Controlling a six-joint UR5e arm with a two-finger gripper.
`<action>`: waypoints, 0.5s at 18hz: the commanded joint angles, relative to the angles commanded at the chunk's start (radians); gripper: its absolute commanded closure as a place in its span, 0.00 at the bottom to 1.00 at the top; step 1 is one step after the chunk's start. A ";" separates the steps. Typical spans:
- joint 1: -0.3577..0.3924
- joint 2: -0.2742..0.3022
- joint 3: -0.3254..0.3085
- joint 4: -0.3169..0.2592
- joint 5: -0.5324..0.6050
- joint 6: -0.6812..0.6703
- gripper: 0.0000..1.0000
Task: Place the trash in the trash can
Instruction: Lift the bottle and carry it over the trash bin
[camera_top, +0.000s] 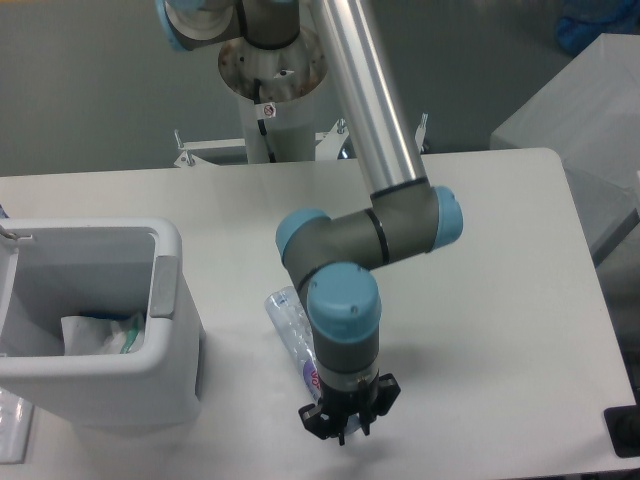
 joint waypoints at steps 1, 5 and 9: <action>-0.002 0.014 0.012 0.011 -0.002 -0.002 0.70; -0.002 0.115 0.095 0.048 -0.104 -0.006 0.70; -0.017 0.192 0.143 0.139 -0.201 -0.006 0.70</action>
